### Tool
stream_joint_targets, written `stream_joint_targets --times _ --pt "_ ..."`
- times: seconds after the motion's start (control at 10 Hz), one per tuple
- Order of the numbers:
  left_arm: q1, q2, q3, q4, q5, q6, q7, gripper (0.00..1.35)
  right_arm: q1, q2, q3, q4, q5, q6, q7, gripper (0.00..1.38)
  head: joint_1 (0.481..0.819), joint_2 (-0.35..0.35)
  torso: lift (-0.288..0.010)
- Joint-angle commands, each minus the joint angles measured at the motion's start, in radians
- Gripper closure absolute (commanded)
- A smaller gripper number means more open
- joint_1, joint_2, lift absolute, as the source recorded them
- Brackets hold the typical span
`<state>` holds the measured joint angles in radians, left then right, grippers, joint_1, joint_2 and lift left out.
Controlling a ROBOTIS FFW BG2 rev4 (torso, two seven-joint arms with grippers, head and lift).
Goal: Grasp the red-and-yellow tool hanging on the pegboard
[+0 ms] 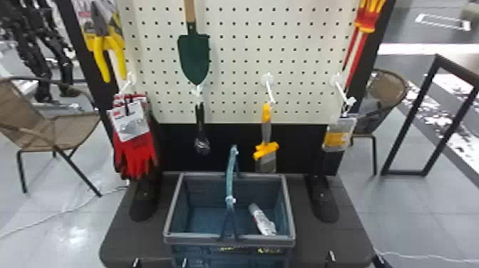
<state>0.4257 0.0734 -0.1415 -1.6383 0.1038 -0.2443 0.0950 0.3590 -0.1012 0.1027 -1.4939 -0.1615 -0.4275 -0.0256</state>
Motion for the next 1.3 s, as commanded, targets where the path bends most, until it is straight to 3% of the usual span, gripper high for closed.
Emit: stream_joint_targets --times 0.0,0.4,0.6,0.9,1.2 --pt "0.001 0.0 -0.001 0.0 0.001 0.0 0.0 0.16 -0.002 0.0 0.0 0.004 -0.001 -0.003 0.001 0.18 0.549 0.0 -0.1" --pt "-0.001 0.0 -0.001 0.0 0.001 -0.001 0.0 0.16 -0.037 -0.008 -0.003 -0.049 0.0 0.021 0.001 0.18 0.549 0.0 -0.1" --pt "0.001 0.0 -0.001 0.0 0.001 0.0 0.0 0.16 -0.061 -0.028 -0.038 -0.18 0.0 0.199 0.01 0.18 0.549 0.0 -0.1" --pt "-0.002 0.003 -0.004 0.0 0.001 0.005 0.0 0.16 -0.204 -0.035 -0.189 -0.31 0.037 0.467 0.197 0.18 0.549 0.0 -0.1" --pt "-0.002 0.006 -0.006 -0.002 0.001 0.011 0.0 0.16 -0.362 -0.037 -0.29 -0.378 0.082 0.645 0.309 0.18 0.549 0.0 -0.1"
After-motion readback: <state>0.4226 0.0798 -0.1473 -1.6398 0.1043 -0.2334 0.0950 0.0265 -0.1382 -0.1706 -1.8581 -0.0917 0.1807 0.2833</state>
